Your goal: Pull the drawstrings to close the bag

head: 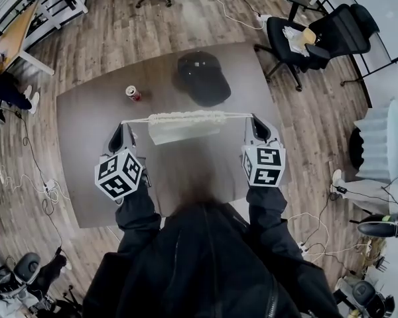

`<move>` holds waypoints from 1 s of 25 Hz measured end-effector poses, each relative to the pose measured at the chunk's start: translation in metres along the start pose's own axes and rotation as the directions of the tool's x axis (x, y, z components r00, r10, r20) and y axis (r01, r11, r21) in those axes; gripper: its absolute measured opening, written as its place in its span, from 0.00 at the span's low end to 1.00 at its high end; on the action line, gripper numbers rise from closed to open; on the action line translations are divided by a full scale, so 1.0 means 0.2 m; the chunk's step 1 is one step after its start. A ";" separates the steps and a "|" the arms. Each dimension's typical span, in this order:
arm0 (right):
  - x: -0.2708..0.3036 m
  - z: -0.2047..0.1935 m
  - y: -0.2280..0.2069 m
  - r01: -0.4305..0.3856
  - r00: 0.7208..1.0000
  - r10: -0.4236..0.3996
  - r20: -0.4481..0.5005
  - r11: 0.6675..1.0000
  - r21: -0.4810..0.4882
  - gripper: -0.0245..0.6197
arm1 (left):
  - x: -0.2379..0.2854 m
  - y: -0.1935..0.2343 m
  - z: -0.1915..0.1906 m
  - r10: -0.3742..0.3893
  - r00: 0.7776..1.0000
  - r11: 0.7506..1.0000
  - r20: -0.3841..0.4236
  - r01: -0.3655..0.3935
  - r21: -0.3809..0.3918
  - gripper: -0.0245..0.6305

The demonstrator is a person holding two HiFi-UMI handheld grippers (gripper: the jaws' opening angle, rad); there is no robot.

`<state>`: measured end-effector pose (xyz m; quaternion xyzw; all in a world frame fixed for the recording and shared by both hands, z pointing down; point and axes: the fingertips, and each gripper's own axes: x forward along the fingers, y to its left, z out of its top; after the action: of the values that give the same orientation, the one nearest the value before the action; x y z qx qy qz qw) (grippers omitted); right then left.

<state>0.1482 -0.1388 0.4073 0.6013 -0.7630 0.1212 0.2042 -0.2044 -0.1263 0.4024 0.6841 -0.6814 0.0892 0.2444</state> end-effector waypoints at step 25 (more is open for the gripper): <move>-0.03 -0.16 -0.17 0.075 0.996 -0.072 -0.061 0.996 0.050 0.08 | -0.07 0.24 -0.04 0.126 0.992 0.989 0.000 -0.125 -0.080 0.09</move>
<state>0.1870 -0.1287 0.4318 0.6301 -0.7306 0.1513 0.2153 -0.2505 -0.1069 0.4133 0.6298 -0.7267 0.0755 0.2637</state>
